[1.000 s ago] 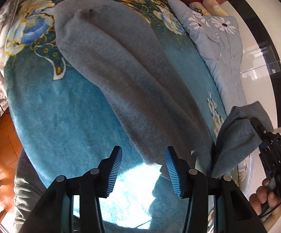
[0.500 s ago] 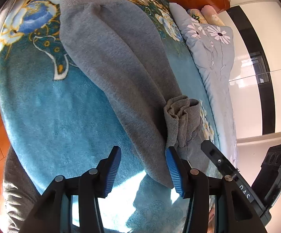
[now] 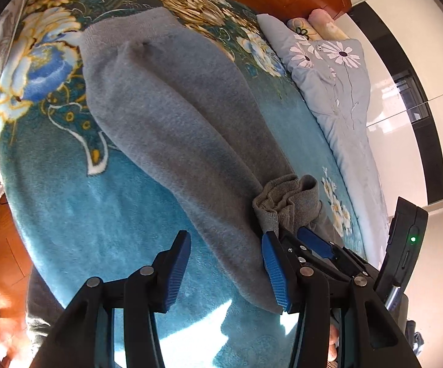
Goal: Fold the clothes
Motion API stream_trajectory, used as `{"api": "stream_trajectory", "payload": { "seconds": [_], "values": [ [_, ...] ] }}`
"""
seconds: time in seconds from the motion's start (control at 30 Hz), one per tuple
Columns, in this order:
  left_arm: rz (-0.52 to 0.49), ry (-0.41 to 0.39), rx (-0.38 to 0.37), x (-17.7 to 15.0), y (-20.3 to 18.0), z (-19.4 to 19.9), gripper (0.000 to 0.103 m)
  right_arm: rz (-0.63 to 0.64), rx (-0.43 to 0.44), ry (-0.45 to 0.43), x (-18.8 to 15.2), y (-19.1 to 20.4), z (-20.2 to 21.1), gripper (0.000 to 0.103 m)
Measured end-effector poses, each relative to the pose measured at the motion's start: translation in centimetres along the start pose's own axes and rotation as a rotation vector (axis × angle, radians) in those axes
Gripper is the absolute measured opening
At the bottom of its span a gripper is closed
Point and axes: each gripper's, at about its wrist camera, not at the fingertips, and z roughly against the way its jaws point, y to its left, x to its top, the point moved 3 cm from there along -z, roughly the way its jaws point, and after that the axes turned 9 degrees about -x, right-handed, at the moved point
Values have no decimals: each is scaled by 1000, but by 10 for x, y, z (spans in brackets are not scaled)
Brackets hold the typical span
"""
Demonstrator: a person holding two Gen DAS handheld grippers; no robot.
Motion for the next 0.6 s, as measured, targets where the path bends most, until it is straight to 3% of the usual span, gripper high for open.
{"api": "stream_trajectory", "payload": {
  "seconds": [0.03,0.1,0.17,0.23,0.3,0.33,0.47,0.6],
  "values": [
    [16,0,-5,0,5,0,53,6,-10,4,-1,1,-3,47],
    [48,3,-7,1,12,-2,53,-16,-9,-3,-2,-2,-4,35],
    [62,3,-10,1,16,-1,53,-60,15,3,-1,-11,-3,11],
    [55,-12,-5,3,17,3,53,-125,60,19,3,-21,-2,10],
    [50,-30,3,6,20,7,53,-151,83,-45,6,-23,21,9],
    [62,-40,6,9,24,9,53,-143,91,-99,9,-20,37,9],
    [133,-77,12,27,44,15,53,4,93,-147,15,14,53,9],
    [174,-131,8,65,65,22,53,7,119,7,0,23,13,12]
  ]
}}
